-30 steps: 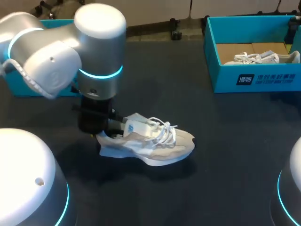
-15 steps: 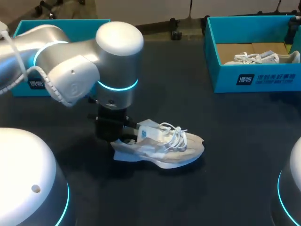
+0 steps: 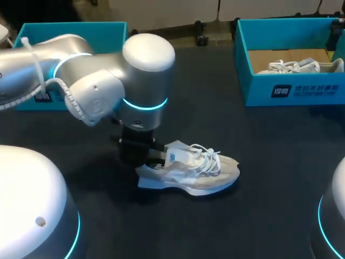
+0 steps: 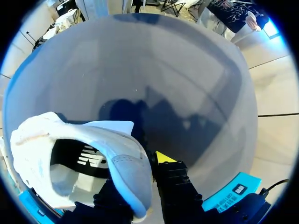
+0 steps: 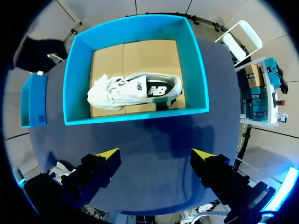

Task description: Take the shoe out of the shoebox, open the shoe tongue, remove and reinsert the insole, then place the shoe into the shoebox

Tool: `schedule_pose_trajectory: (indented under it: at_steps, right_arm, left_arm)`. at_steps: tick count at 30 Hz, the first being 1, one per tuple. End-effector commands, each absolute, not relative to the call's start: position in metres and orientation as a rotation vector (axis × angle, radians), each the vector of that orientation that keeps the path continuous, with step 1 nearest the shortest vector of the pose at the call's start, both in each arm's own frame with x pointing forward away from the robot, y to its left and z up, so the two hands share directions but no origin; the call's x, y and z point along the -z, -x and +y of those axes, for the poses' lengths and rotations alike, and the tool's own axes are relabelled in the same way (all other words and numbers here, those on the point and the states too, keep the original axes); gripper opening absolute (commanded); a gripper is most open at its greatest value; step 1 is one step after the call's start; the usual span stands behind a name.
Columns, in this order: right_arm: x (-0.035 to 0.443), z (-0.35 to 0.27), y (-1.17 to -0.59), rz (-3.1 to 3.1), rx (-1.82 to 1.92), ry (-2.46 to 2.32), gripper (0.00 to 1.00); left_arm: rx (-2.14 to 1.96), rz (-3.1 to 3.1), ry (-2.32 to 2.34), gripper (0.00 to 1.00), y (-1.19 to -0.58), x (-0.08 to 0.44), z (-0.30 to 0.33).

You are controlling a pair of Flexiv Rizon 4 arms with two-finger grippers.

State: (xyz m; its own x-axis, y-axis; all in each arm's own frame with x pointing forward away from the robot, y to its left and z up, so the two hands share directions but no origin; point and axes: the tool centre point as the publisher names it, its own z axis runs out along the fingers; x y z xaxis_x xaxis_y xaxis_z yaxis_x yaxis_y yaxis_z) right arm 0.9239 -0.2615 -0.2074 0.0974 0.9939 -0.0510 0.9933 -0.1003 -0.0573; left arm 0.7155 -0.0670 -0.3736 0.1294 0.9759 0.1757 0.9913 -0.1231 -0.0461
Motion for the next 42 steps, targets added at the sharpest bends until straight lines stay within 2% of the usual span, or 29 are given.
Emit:
schedule_pose_trajectory:
  at_steps: [1, 14, 16, 17, 18, 19, 20, 32, 42]
  right_arm:
    - [0.207, -0.261, -0.924, -2.102, -0.121, 2.323, 1.00]
    - [0.207, -0.261, -0.924, -2.102, -0.121, 2.323, 1.00]
    - [0.207, -0.261, -0.924, -2.102, -0.121, 2.323, 1.00]
    - [0.207, -0.261, -0.924, -2.102, -0.121, 2.323, 1.00]
    - [0.207, -0.261, -0.924, -2.102, -0.121, 2.323, 1.00]
    - [0.207, -0.261, -0.924, -2.102, -0.121, 2.323, 1.00]
    - [0.207, -0.261, -0.924, -2.102, -0.121, 2.323, 1.00]
    - [0.207, -0.261, -0.924, -2.102, -0.121, 2.323, 1.00]
    - [0.207, -0.261, -0.924, -2.102, -0.121, 2.323, 1.00]
  left_arm:
    - [0.174, -1.967, 2.234, 0.00, -0.712, 0.380, -0.075]
    - [0.194, -2.012, 2.180, 0.00, -0.707, 0.390, -0.084]
    - [0.198, -2.012, 2.179, 0.18, -0.707, 0.390, -0.085]
    - [0.201, -2.014, 2.180, 0.47, -0.707, 0.388, -0.085]
    - [0.201, -2.019, 2.182, 0.56, -0.708, 0.387, -0.086]
    - [0.198, -2.022, 2.182, 0.71, -0.708, 0.385, -0.086]
    - [0.192, -2.025, 2.184, 1.00, -0.708, 0.383, -0.086]
    - [0.038, -2.155, 2.195, 1.00, -0.704, 0.322, -0.081]
    - [-0.446, -2.569, 1.766, 1.00, -0.689, 0.258, -0.053]
